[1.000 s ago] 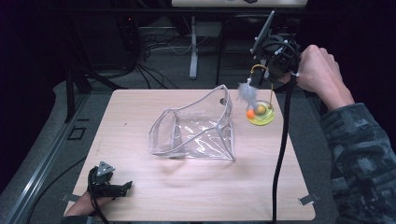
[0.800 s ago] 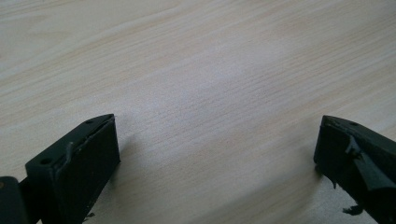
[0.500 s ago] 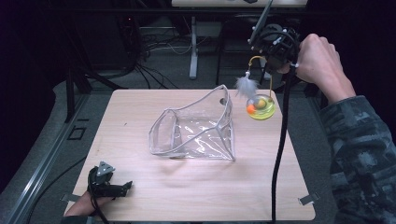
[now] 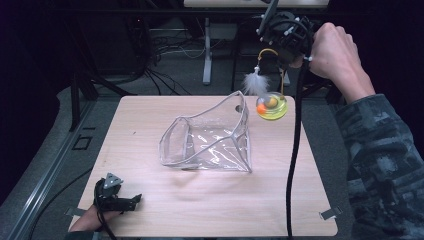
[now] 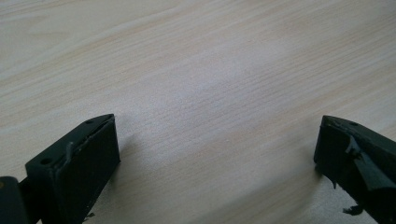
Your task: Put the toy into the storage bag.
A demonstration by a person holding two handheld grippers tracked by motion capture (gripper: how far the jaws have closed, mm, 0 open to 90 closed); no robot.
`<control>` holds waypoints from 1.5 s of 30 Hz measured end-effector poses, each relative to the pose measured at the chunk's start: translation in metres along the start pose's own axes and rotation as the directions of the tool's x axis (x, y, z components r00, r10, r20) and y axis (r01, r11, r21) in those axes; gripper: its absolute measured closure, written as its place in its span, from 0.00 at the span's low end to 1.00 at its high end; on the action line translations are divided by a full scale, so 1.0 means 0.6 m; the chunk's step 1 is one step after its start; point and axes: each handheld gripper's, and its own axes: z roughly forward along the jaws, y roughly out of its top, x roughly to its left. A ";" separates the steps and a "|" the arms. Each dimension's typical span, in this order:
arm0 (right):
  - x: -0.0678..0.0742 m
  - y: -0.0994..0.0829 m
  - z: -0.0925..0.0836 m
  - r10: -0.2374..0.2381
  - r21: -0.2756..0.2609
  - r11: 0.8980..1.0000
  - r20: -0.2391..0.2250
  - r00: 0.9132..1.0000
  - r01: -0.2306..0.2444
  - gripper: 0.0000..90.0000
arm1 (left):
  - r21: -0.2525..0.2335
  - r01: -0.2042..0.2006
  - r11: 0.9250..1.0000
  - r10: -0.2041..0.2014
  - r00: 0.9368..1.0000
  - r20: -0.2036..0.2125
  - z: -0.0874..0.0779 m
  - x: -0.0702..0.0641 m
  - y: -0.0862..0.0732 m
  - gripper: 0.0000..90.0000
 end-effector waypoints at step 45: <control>0.079 0.110 -0.026 -0.110 -0.124 0.986 -0.018 0.994 0.107 0.98 | -0.001 -0.001 1.000 0.001 1.000 0.001 0.000 0.000 0.000 0.00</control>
